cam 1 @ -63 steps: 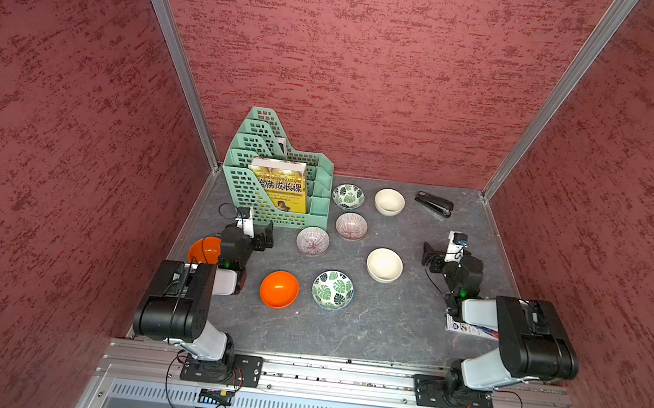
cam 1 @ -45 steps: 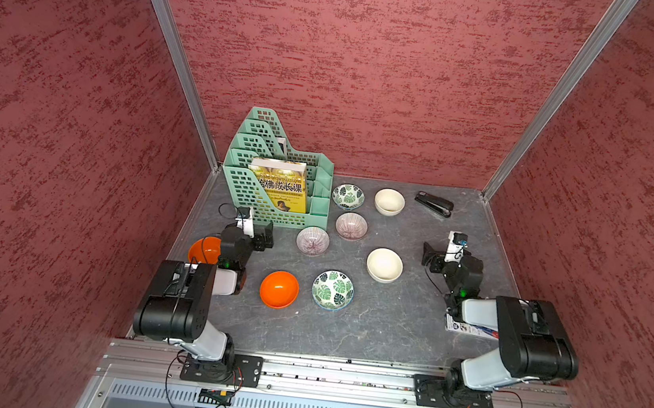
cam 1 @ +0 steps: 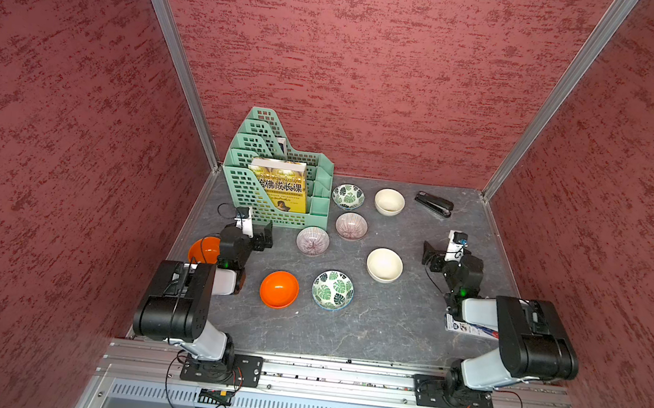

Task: Stack the bowls
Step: Pick up the bowl from the center of the board.

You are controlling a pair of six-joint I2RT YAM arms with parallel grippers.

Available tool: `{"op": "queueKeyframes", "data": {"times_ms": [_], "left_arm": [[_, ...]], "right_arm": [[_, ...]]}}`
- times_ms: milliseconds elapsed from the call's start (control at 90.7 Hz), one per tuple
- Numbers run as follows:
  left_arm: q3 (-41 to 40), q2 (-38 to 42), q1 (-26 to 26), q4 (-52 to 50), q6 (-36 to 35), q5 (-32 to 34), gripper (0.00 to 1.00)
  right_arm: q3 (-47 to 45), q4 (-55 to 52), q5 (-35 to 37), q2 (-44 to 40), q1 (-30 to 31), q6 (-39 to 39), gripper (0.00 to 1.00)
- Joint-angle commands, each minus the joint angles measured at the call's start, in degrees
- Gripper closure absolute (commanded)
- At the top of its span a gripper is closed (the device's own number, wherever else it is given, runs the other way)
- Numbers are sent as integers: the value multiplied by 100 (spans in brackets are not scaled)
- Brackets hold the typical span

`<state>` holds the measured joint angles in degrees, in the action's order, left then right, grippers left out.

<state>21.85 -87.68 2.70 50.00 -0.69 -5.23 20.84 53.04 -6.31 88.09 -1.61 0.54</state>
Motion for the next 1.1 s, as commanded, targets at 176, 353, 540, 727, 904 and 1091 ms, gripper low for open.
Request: {"op": "queueKeyframes", "data": {"times_ms": [176,353,540,727,904,1091], "left_arm": [[430,253,32,-707,-26,-198,0],[1569,1238,-224,-3368,305,696,0],[3086,1955,-974,-6984,2151,3649,0],[3985,1803,-651,-9860,3880,3590,6],[3958,1316,-56,-10097,3863,2644,11],[3693,998,464,-9628,3668,2030,19]], "right_arm": [[139,-70,-73,49,-25,-51,1],[178,-179,-62,36,-9,-82,2],[995,-1876,365,-302,280,-310,2],[1237,-2268,868,-276,721,-708,2],[1468,-2878,1103,-437,780,-568,2],[1817,-3681,1060,-961,1002,-437,2]]}}
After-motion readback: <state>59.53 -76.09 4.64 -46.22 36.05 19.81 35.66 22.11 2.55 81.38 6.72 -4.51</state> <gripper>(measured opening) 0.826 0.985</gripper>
